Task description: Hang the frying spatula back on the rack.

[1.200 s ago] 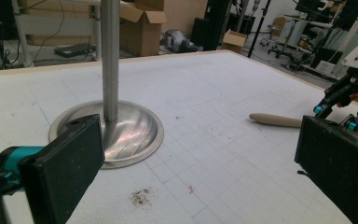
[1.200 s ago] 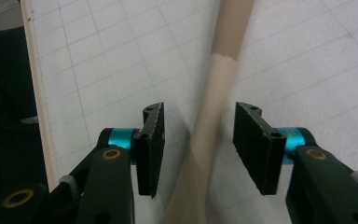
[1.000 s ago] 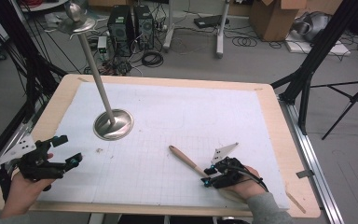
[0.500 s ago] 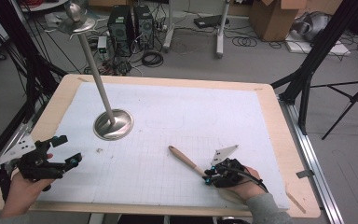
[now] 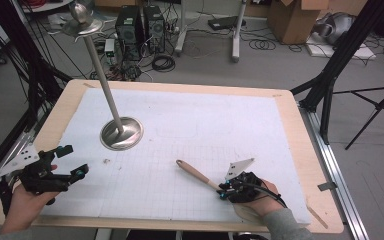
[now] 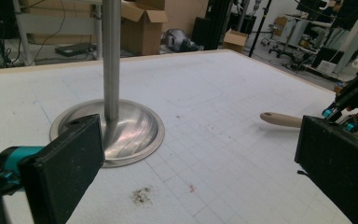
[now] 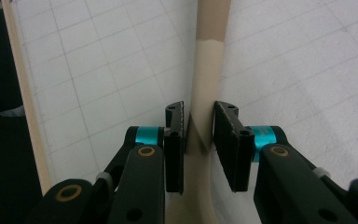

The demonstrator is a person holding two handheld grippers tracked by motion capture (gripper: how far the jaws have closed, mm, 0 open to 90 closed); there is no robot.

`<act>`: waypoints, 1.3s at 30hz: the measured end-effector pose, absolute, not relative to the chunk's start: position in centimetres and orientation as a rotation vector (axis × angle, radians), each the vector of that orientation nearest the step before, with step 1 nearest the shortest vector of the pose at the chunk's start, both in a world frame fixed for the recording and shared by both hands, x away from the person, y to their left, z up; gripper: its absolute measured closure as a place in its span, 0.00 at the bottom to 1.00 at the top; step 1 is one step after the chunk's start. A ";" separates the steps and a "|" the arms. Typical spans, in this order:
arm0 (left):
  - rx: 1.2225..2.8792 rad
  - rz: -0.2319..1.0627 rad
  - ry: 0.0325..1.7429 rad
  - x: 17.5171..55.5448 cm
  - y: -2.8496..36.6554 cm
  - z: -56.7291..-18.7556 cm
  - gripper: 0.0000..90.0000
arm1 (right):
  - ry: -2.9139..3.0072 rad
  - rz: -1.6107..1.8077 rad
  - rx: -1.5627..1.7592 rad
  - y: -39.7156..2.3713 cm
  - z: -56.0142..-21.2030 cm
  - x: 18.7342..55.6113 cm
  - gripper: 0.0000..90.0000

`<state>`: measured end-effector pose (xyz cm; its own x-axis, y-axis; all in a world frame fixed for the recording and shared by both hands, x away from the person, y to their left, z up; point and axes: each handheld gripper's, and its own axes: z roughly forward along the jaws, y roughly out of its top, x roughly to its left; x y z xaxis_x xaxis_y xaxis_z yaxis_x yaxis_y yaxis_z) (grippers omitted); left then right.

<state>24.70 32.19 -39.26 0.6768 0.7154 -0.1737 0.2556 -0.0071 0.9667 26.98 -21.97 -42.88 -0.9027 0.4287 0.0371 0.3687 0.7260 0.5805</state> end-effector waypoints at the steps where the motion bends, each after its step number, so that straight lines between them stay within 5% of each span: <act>1: 1.581 0.436 0.818 24.7 32.2 -39.3 0.02 | 2.825 0.918 0.655 -22.0 -42.9 27.0 0.82; 39: 1.558 0.448 0.788 24.5 32.4 -38.9 0.02 | 2.766 1.227 0.670 -22.8 -40.4 28.1 0.87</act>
